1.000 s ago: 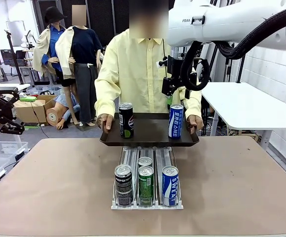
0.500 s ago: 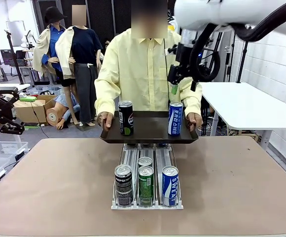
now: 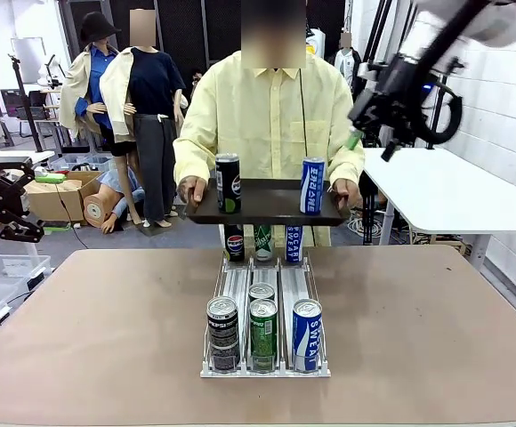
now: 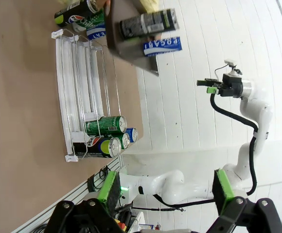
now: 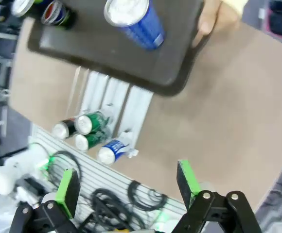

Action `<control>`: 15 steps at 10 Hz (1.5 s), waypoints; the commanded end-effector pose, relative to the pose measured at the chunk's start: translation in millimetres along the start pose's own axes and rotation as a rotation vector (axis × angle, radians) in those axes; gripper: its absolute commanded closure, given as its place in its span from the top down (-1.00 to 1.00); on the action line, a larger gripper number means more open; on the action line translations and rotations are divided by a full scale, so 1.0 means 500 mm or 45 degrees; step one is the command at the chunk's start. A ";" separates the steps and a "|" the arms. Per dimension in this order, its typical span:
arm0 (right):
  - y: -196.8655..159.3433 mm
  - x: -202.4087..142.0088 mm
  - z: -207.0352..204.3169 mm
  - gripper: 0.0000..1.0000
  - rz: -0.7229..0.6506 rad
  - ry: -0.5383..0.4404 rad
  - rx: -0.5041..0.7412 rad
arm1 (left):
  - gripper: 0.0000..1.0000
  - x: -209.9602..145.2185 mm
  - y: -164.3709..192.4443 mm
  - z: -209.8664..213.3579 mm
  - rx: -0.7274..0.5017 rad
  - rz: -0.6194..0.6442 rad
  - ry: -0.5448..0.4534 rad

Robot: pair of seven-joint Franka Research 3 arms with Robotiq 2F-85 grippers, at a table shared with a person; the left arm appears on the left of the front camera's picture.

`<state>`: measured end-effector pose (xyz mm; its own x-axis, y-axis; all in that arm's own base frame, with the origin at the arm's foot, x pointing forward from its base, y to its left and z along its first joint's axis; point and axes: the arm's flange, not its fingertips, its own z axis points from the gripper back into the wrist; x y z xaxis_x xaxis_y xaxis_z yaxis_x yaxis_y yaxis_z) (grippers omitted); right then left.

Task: Retrieve and hand over the desired beverage to the person.
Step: Place the picked can on the Handle tray extended by the person.

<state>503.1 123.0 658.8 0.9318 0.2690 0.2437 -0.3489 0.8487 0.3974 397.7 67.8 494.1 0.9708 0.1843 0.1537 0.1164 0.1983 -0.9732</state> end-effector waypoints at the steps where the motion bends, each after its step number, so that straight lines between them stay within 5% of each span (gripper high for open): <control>1: -0.088 -0.094 -0.008 1.00 -0.030 -0.093 0.252 | 1.00 -0.003 -0.004 0.002 -0.012 -0.004 -0.008; 5: -0.264 -0.209 -0.024 1.00 -0.157 -0.317 0.699 | 1.00 -0.003 -0.004 0.002 -0.012 -0.004 -0.008; 9: -0.359 -0.307 -0.085 1.00 -0.232 -0.422 1.073 | 1.00 -0.003 -0.004 0.002 -0.012 -0.004 -0.008; 12: -0.421 -0.347 -0.127 1.00 -0.352 -0.503 1.180 | 1.00 -0.003 -0.004 0.002 -0.012 -0.004 -0.008; 15: -0.436 -0.357 -0.125 1.00 -0.363 -0.458 1.051 | 1.00 -0.003 -0.004 0.002 -0.012 -0.004 -0.008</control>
<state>419.4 -86.1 466.4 0.9563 -0.1923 0.2204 -0.1873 0.1762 0.9664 397.6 67.8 494.1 0.9707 0.1845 0.1539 0.1165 0.1984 -0.9732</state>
